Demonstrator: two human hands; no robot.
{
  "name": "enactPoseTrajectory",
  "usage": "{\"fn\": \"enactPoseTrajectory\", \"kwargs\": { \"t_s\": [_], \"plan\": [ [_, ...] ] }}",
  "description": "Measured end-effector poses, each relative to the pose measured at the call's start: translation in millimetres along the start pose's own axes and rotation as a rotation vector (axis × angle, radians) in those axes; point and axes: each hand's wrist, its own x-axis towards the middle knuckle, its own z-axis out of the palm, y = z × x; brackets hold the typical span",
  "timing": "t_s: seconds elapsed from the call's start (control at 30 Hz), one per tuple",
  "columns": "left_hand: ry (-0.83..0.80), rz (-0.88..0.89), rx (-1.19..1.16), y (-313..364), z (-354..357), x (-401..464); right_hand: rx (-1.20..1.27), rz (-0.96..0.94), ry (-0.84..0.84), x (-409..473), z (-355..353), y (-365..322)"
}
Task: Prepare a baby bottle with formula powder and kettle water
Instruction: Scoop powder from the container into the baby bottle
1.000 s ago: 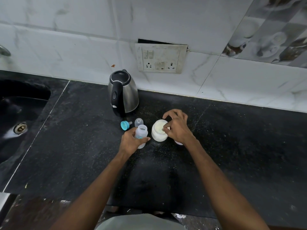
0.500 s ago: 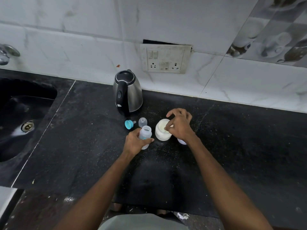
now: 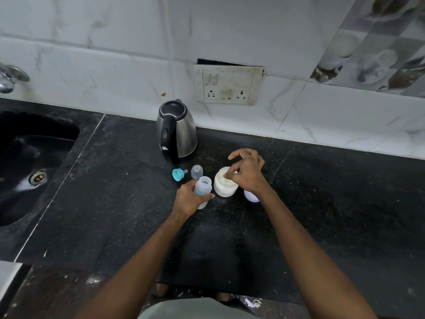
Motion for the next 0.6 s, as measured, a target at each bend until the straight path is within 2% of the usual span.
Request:
{"fn": "enactPoseTrajectory", "kwargs": {
  "t_s": [0.2, 0.33, 0.6],
  "plan": [
    [0.012, -0.006, 0.009, 4, 0, -2, 0.015, 0.015, 0.005, 5, -4, 0],
    [0.013, -0.01, 0.01, 3, 0, -2, 0.076, 0.133, -0.013, 3, -1, 2],
    [0.016, -0.002, -0.005, 3, -1, -1, 0.385, 0.363, 0.074, 0, -3, 21]
  ]
}}
